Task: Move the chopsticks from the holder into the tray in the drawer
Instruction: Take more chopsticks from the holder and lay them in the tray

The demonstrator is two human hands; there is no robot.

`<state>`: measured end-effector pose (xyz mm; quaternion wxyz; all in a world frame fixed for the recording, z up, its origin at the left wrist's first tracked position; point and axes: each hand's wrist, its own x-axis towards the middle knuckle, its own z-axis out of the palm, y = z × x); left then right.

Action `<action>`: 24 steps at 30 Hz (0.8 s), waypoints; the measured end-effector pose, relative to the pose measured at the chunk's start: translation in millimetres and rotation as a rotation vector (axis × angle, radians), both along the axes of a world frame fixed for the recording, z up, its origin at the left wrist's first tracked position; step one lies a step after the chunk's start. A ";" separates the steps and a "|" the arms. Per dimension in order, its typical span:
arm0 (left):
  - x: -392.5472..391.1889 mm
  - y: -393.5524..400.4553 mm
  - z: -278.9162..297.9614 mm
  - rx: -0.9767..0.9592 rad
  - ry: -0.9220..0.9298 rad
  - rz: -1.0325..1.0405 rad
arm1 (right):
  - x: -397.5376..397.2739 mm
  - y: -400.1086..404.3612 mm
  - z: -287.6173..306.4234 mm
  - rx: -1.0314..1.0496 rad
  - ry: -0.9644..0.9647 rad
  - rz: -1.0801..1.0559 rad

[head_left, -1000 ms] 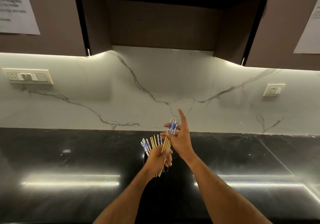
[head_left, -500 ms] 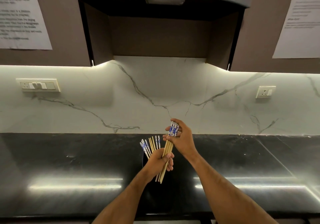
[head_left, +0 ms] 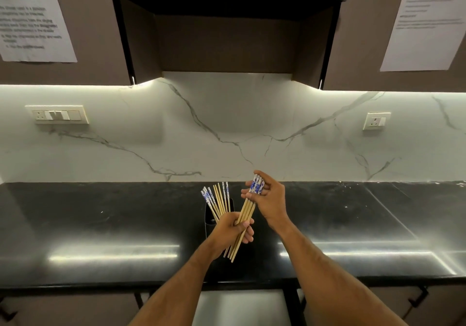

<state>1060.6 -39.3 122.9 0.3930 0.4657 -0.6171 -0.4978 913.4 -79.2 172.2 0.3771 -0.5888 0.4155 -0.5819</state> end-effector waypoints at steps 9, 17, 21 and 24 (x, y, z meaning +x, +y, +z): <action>25.4 52.6 -30.6 0.048 -0.249 0.046 | 10.6 59.6 -42.8 0.143 0.135 -0.073; 42.5 125.4 -82.2 -0.053 -1.080 -0.060 | 23.8 154.9 -93.6 -0.043 1.213 0.153; 36.0 157.8 -110.8 -0.134 -1.185 -0.163 | 25.4 197.8 -134.3 0.046 1.599 0.266; 35.0 178.1 -136.6 -0.193 -1.187 -0.201 | 23.4 215.5 -156.6 0.076 1.701 0.266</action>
